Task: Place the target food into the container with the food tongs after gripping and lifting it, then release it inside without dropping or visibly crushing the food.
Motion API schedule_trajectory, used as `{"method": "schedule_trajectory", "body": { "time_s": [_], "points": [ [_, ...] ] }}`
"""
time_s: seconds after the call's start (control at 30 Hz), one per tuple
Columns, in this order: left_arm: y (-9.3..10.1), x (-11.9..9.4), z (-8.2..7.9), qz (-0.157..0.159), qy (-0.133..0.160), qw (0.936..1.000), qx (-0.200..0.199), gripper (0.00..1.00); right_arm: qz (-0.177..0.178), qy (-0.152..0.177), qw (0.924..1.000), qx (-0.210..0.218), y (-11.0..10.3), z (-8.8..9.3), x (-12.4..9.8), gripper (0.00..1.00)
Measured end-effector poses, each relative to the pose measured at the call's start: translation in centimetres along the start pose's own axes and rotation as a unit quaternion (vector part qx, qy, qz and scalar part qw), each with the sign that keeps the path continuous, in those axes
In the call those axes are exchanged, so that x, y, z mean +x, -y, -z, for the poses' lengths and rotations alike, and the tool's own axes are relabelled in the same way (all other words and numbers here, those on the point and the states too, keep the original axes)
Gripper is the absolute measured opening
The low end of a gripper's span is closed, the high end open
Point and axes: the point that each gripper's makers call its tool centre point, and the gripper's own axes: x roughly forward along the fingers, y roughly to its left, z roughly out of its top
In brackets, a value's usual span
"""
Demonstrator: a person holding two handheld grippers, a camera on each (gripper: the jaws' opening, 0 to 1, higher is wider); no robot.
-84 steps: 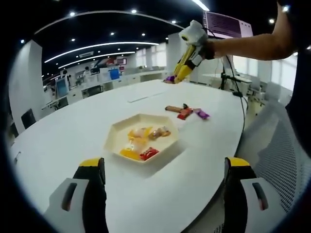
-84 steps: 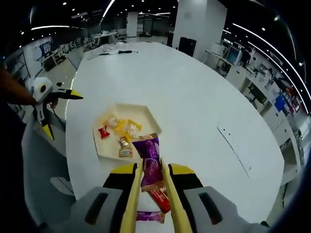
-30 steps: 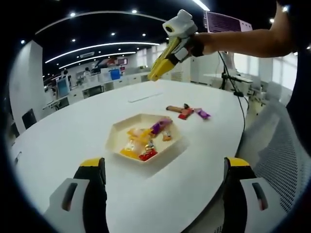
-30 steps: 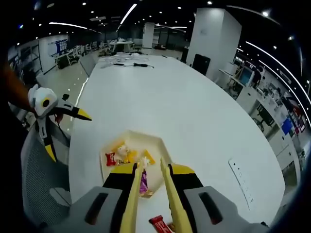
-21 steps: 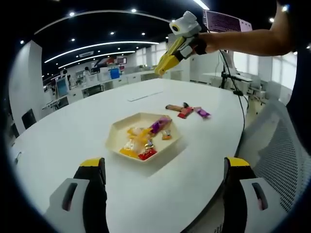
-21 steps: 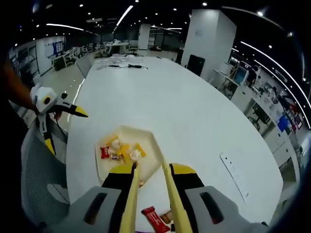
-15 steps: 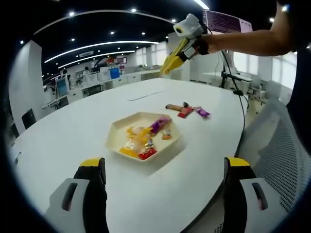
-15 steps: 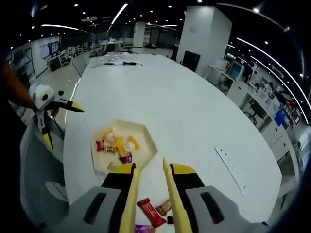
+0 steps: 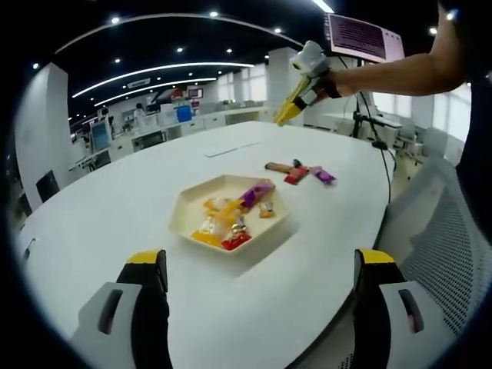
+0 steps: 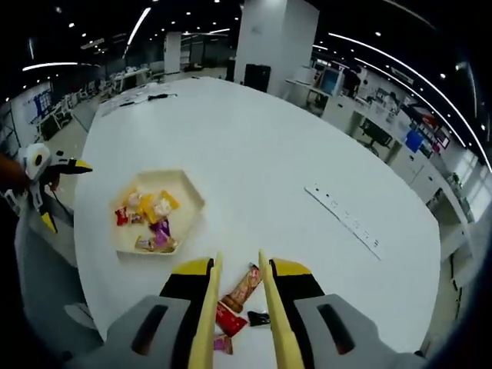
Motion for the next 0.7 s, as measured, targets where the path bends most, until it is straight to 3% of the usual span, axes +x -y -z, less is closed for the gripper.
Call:
{"method": "schedule_trajectory", "body": {
  "time_s": [0.33, 0.5, 0.7],
  "points": [
    [0.0, 0.0, 0.2, 0.000, -0.005, 1.0000, -0.003, 0.96, 0.036, -0.005, 0.9967, 0.072, 0.9, 3.3, 2.3, 0.28],
    [-0.1, 0.1, 0.4, -0.001, -0.009, 1.0000, -0.005, 0.96, 0.032, -0.011, 0.9919, 0.123, 0.6, 5.0, 4.2, 0.29],
    [-0.2, 0.1, 0.4, -0.002, -0.010, 0.9999, -0.007, 0.96, 0.031, -0.027, 0.9892, 0.141, 0.5, 6.0, 6.0, 0.29]
  ]
}}
